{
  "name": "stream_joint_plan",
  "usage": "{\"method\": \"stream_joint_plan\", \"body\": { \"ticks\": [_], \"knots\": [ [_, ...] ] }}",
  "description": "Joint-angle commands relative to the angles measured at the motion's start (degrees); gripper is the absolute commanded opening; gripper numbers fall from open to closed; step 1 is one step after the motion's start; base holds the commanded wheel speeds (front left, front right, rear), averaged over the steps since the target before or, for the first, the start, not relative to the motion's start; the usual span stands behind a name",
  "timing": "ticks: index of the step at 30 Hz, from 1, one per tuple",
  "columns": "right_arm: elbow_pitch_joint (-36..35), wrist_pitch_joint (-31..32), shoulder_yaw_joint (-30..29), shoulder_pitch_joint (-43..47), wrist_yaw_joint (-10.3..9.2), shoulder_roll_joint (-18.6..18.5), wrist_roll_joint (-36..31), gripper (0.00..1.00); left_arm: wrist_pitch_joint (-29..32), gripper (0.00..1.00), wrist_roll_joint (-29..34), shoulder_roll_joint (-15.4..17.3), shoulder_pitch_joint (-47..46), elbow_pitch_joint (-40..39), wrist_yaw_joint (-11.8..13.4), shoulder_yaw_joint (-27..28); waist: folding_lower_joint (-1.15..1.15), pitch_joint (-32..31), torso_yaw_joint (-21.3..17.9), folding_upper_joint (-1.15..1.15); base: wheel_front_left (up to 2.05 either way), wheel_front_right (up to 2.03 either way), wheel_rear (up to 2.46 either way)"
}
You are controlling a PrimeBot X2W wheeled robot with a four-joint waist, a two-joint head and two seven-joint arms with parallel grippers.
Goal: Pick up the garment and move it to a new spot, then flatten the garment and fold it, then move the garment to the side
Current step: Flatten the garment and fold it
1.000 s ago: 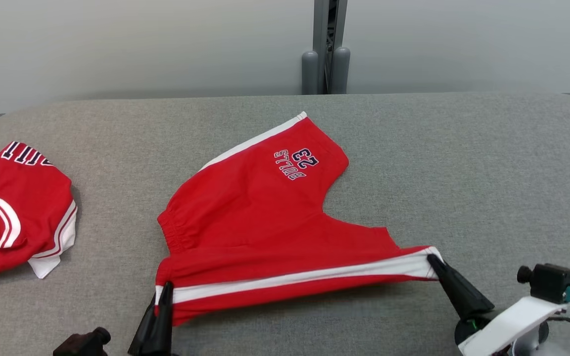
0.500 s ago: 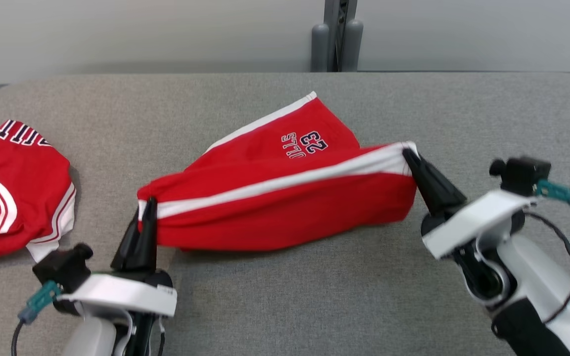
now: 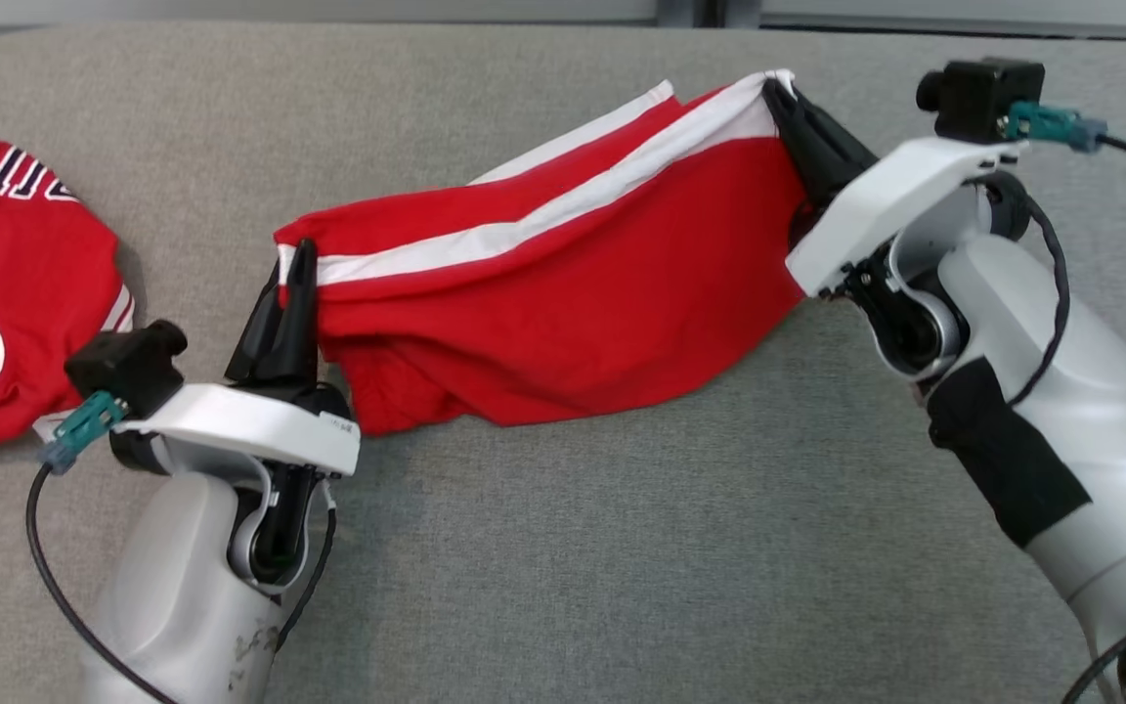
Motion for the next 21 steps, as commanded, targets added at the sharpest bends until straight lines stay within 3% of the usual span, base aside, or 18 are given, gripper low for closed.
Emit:
{"method": "stream_joint_plan", "body": {
  "ticks": [1, 21],
  "knots": [
    [2.14, -0.38, 0.52, -1.95, 0.00, 0.01, -0.57, 0.00, -0.10, 0.00, -0.21, 0.11, -1.73, 0.85, 0.05, -0.39, 0.00, 2.05, 1.42, 0.00, 0.00, 0.00, 0.00],
    [22.76, -5.55, 5.41, -16.20, 0.01, 4.49, -1.04, 0.00, -0.10, 0.00, -2.13, -2.04, -12.03, 8.25, 0.05, -3.26, 0.00, 9.84, 5.78, 0.00, 0.00, 0.00, 0.00]
  ]
}}
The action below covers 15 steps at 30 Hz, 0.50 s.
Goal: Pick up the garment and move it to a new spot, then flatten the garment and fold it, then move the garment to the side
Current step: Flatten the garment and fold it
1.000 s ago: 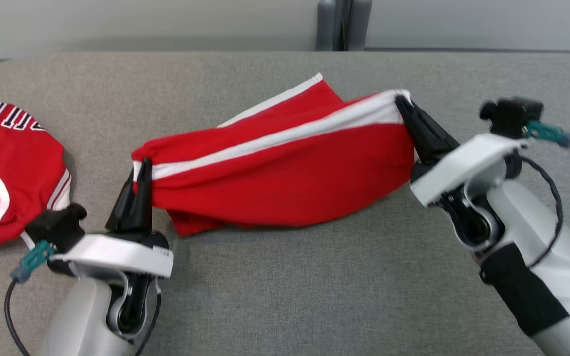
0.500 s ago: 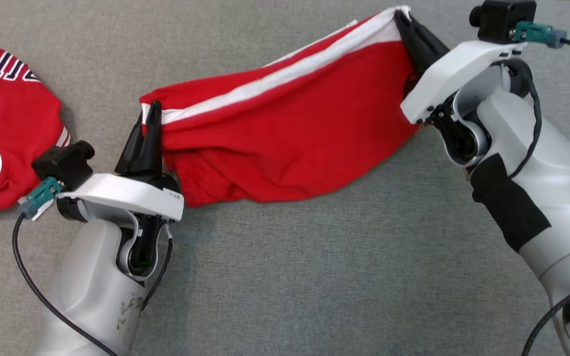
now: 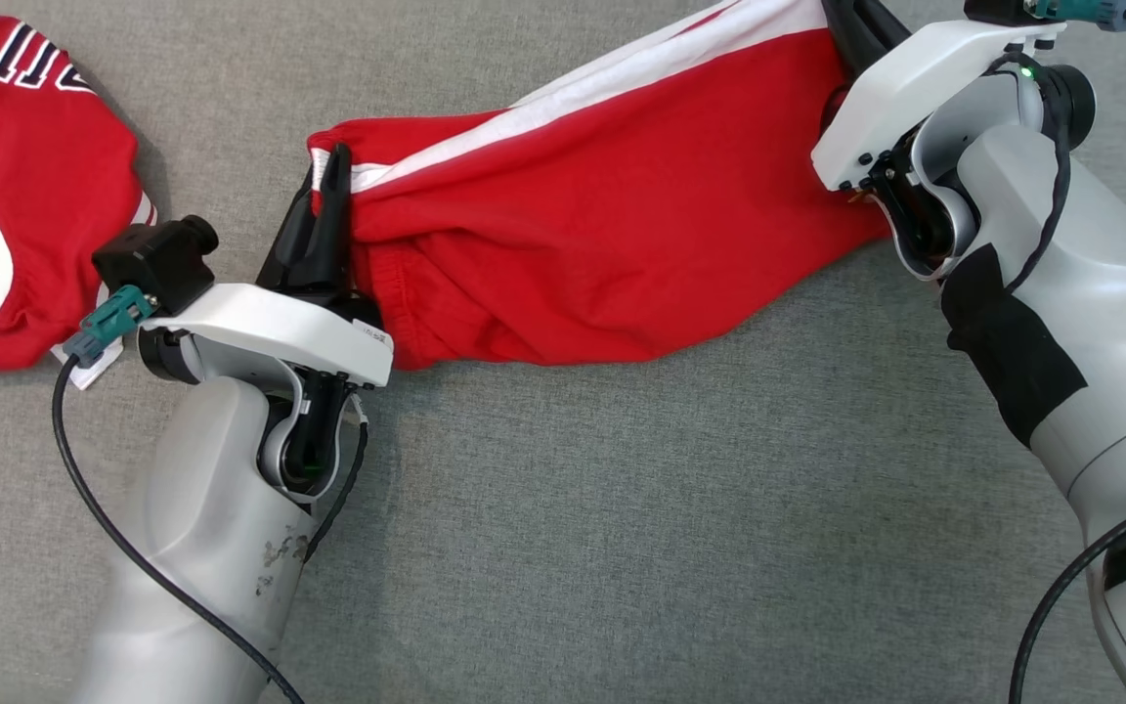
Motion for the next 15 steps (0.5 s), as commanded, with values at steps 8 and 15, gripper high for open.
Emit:
{"method": "stream_joint_plan", "body": {
  "ticks": [8, 15],
  "knots": [
    [3.23, -2.46, 1.32, -2.19, 0.00, 0.42, -1.66, 0.00, -0.10, 0.00, 1.25, -0.69, -2.50, 0.79, 0.05, -1.35, 0.00, 2.71, 1.42, 0.00, 0.00, 0.00, 0.00],
    [4.00, -3.20, 1.15, -1.88, 0.01, 0.51, -2.62, 1.00, -0.10, 1.00, 4.13, -0.96, -2.12, 0.44, 0.05, -0.61, 0.00, 2.56, 1.52, 0.00, 0.00, 0.00, 0.00]
  ]
}}
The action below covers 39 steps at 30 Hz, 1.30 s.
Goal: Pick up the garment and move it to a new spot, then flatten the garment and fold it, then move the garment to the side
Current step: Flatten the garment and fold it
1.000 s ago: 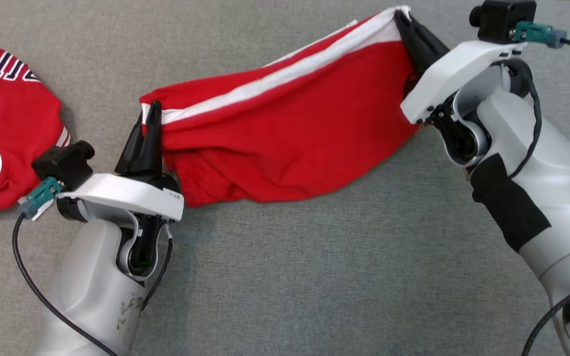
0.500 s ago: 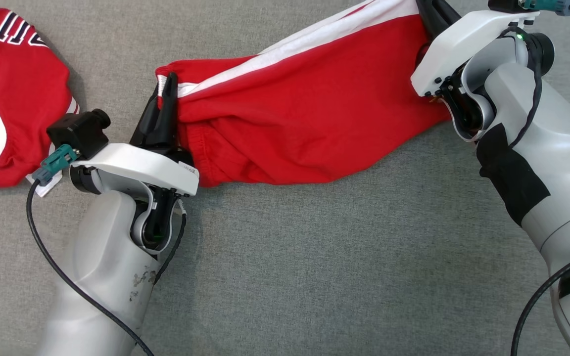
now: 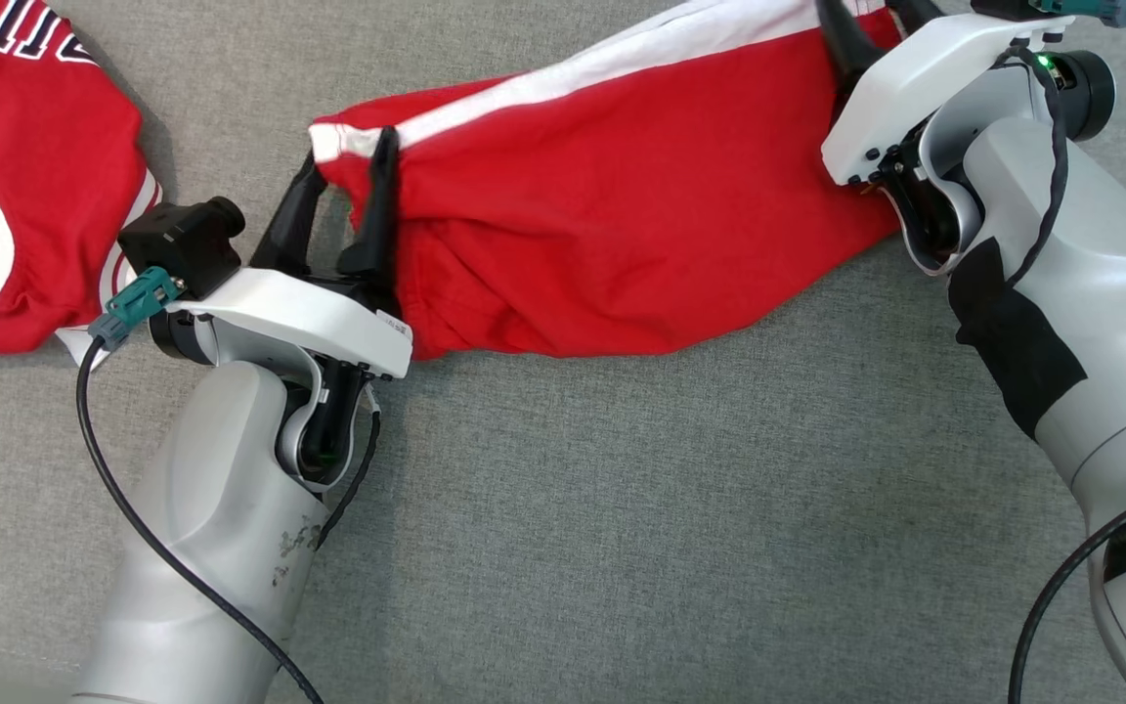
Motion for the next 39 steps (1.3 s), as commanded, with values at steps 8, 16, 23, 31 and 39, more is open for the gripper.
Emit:
{"method": "stream_joint_plan", "body": {
  "ticks": [8, 16, 23, 31, 39],
  "knots": [
    [-4.22, -0.63, -0.52, 3.46, 0.00, -1.57, -0.77, 1.00, -0.10, 1.00, 5.57, 0.21, 4.38, -5.38, 0.04, 4.88, 0.00, -3.71, -1.14, 0.00, 0.00, 0.00, 0.00],
    [-8.42, -0.59, -1.19, 9.72, 0.00, -3.94, -1.74, 1.00, -0.10, 1.00, 14.94, -0.30, 12.38, -14.47, 0.04, 10.80, 0.00, -7.61, -2.20, 0.00, 0.00, 0.00, 0.00],
    [-7.88, -0.58, 0.54, 15.21, 0.00, -4.54, -0.66, 1.00, -0.10, 1.00, 22.48, -0.85, 20.26, -22.06, 0.04, 14.23, 0.00, -11.08, -2.61, 0.00, 0.00, 0.00, 0.00],
    [-6.82, 3.29, 2.36, 17.50, 0.00, -5.49, 2.41, 1.00, -0.10, 1.00, 25.21, -1.10, 27.78, -27.40, 0.04, 16.94, 0.00, -12.71, -2.11, 0.00, 0.00, 0.00, 0.00],
    [-3.87, 7.41, 2.86, 16.68, 0.00, -6.17, 4.61, 1.00, -0.10, 1.00, 25.79, -1.13, 29.11, -29.03, 0.72, 15.34, 0.00, -12.25, 0.21, 0.00, 0.00, 0.00, 0.00]
  ]
}}
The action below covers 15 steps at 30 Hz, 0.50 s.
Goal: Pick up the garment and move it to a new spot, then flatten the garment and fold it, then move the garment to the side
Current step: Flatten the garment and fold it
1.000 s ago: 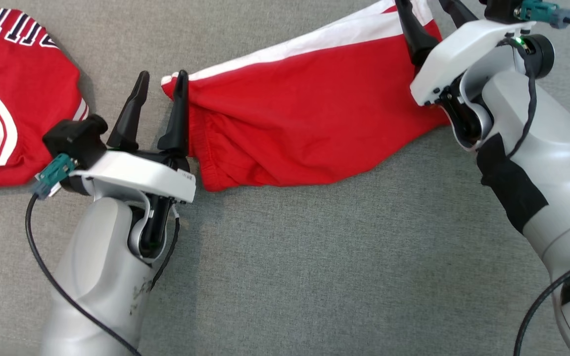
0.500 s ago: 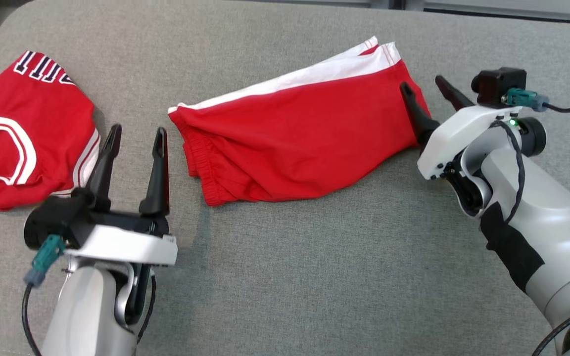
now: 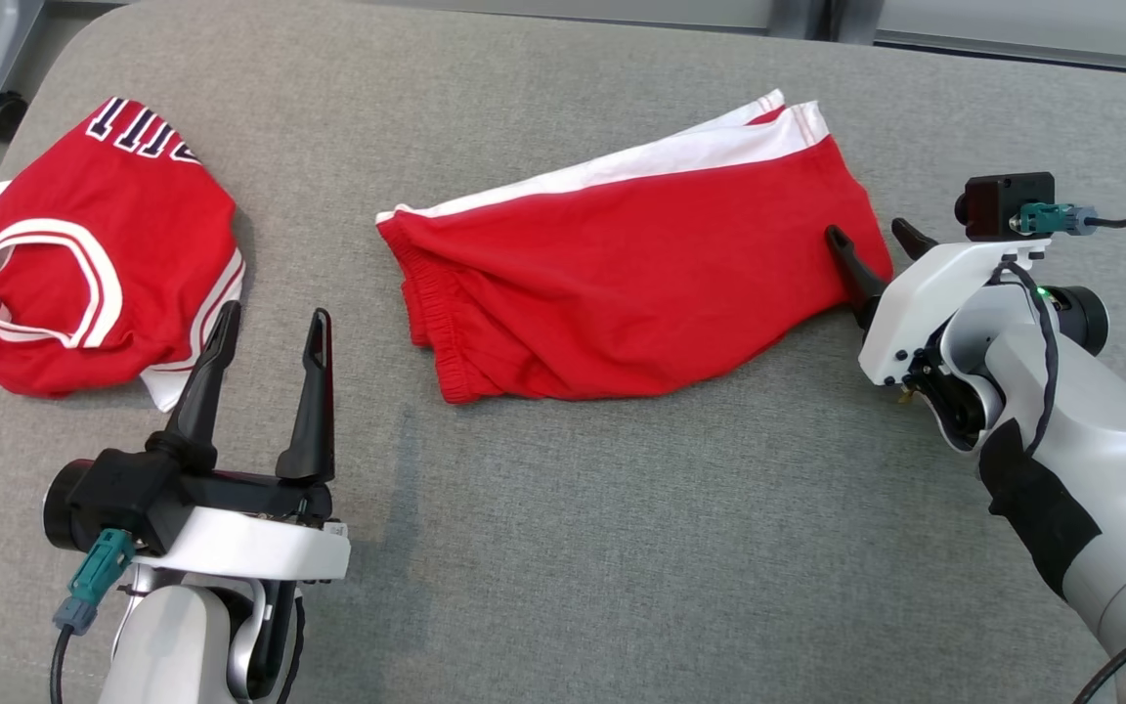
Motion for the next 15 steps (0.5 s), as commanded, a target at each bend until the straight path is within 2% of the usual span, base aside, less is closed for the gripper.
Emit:
{"method": "stream_joint_plan", "body": {
  "ticks": [1, 12, 13, 14, 15],
  "knots": [
    [0.36, 0.54, 0.11, -0.31, 0.01, -0.22, 0.45, 1.00, -0.10, 1.00, -0.14, 0.13, 0.45, -0.22, 0.39, -0.18, 0.00, 0.26, 0.47, 0.00, 0.00, 0.00, 0.00],
    [2.48, 3.61, 0.47, -0.38, 0.00, 0.00, 2.40, 1.00, -0.10, 1.00, -1.37, 0.14, 0.36, 0.24, 1.52, -1.56, 0.00, 1.27, 2.38, 0.00, 0.00, 0.00, 0.00],
    [2.27, 3.37, 0.55, -0.40, 0.00, 0.11, 2.62, 0.85, -0.10, 1.00, -1.46, 0.14, 0.27, 0.23, 1.61, -1.65, 0.00, 1.33, 2.53, 0.00, 0.00, 0.00, 0.00],
    [2.19, 3.08, 0.61, -0.50, 0.00, 0.14, 2.77, 0.44, -0.10, 1.00, -1.55, 0.14, 0.20, 0.23, 1.61, -1.73, 0.00, 1.38, 2.66, 0.00, 0.00, 0.00, 0.00],
    [2.08, 2.98, 0.74, -0.53, 0.00, 0.16, 2.83, 0.18, -0.10, 1.00, -1.70, 0.13, 0.15, 0.25, 1.65, -1.78, 0.00, 1.42, 2.77, 0.00, 0.00, 0.00, 0.00]
  ]
}}
